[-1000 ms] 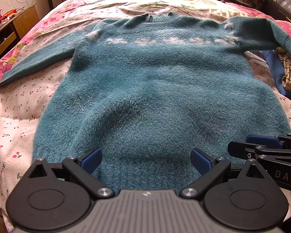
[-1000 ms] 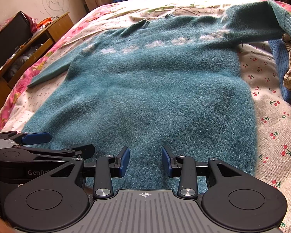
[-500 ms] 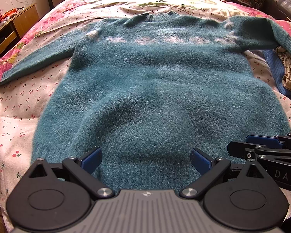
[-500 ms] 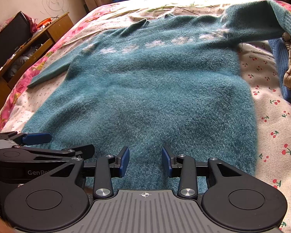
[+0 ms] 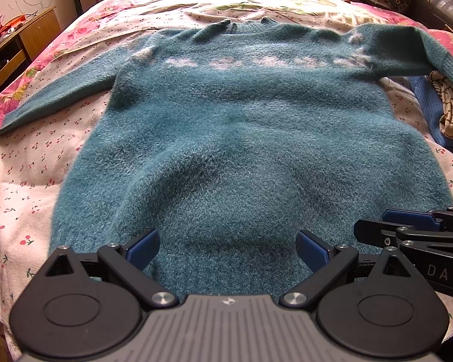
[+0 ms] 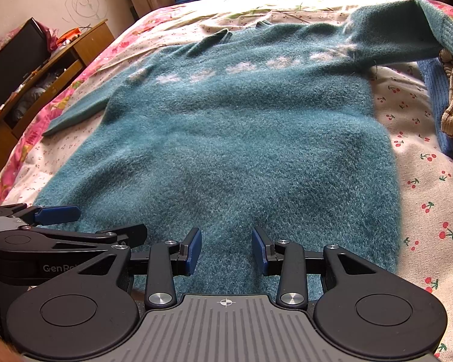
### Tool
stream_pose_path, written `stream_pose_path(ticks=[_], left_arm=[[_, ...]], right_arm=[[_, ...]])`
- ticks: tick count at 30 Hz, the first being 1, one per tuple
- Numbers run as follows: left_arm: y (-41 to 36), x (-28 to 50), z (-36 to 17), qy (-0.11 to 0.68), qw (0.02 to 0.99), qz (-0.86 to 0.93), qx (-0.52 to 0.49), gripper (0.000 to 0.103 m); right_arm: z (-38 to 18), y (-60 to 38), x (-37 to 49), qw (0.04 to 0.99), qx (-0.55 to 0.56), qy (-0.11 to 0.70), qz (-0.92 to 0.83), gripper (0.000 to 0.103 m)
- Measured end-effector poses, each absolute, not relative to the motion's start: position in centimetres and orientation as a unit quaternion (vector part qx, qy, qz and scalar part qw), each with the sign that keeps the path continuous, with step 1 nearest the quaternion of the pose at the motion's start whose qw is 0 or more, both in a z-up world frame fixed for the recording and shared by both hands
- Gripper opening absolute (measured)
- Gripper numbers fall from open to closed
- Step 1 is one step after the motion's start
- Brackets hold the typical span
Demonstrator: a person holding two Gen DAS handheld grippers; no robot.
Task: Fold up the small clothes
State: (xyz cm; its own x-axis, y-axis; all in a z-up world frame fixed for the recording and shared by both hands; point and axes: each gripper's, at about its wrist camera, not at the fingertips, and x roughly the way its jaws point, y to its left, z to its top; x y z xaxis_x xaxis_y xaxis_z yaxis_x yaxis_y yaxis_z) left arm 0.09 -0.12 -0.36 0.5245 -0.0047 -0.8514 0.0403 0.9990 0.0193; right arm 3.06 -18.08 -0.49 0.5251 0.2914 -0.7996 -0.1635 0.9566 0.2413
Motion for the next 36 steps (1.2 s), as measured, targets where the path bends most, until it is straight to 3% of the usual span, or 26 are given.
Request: stream_pose_path(ticks=[36], left_arm=[[-0.21, 0.12, -0.33, 0.488, 0.873, -0.012, 0.019, 0.103]], right_arm=[[0.20, -18.24, 3.20, 0.871, 0.068, 0.470, 0.130, 0.037]])
